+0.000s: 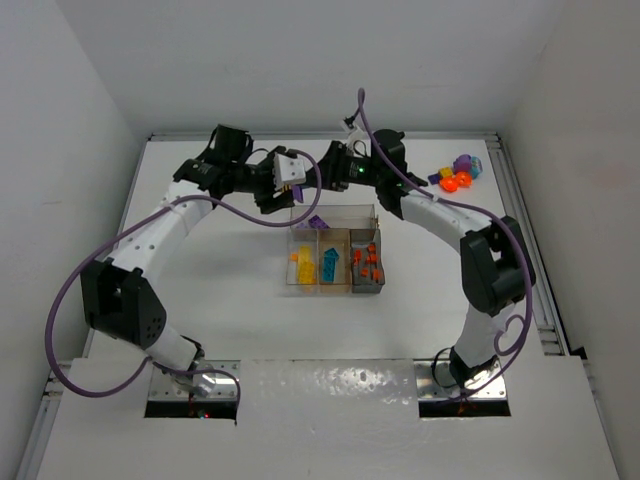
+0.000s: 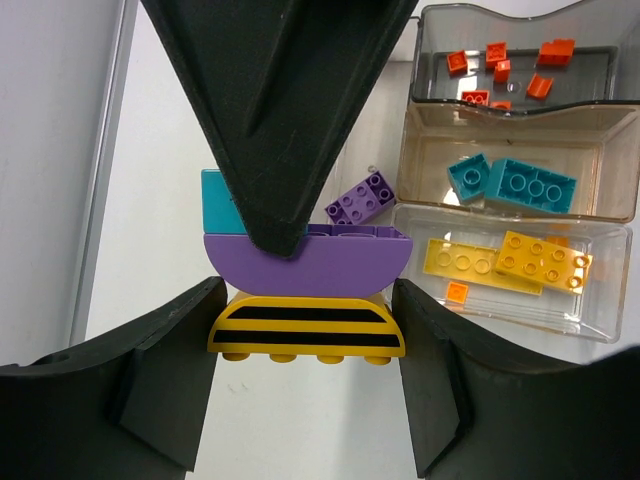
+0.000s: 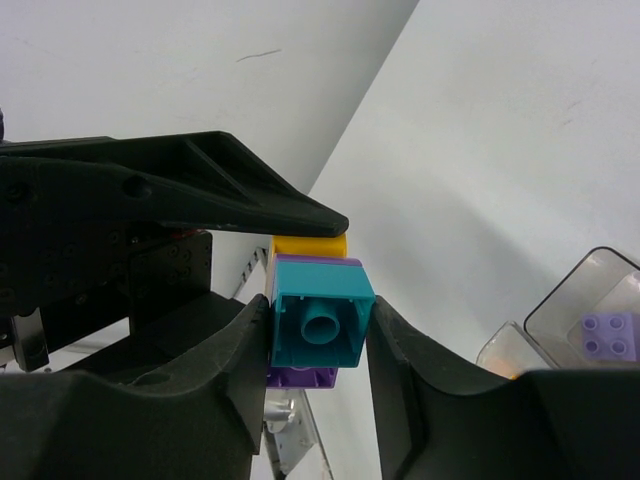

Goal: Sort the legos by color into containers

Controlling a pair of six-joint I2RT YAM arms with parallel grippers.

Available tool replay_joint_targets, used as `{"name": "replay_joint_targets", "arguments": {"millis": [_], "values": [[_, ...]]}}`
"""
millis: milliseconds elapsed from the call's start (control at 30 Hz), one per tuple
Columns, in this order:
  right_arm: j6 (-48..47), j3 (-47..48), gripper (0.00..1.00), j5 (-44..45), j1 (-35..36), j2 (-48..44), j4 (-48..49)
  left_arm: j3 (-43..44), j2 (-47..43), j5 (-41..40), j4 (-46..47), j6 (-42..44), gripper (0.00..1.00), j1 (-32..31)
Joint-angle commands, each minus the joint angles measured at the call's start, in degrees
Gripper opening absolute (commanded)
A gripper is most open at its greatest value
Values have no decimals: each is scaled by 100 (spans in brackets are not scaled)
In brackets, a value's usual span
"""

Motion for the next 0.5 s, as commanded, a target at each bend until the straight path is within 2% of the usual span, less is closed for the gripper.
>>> {"name": "replay_joint_targets", "arguments": {"millis": [0, 67, 100, 167, 200, 267, 367, 400, 467], "values": [[-98, -78, 40, -42, -183, -383, 232, -61, -262, 90, 54, 15, 0, -35], [-98, -87, 38, -51, -192, -400, 232, -61, -271, 98, 62, 14, 0, -44], [-89, -78, 28, -42, -192, -401, 240, -61, -271, 107, 71, -3, 0, -35], [7, -87, 16, -60, -201, -383, 302, -26, -271, 160, 89, -21, 0, -44], [34, -78, 7, -77, -192, -357, 389, -17, -271, 160, 106, -38, 0, -44], [78, -61, 4, -86, -201, -339, 416, -8, -271, 143, 133, -56, 0, -35], [52, -61, 9, -104, -192, -339, 408, -8, -271, 134, 89, -38, 0, -44], [43, -61, 26, -121, -201, -339, 381, -8, -271, 134, 80, -38, 0, -35], [25, -61, 37, -156, -209, -339, 373, -8, -280, 142, 71, -47, 0, -44]]}}
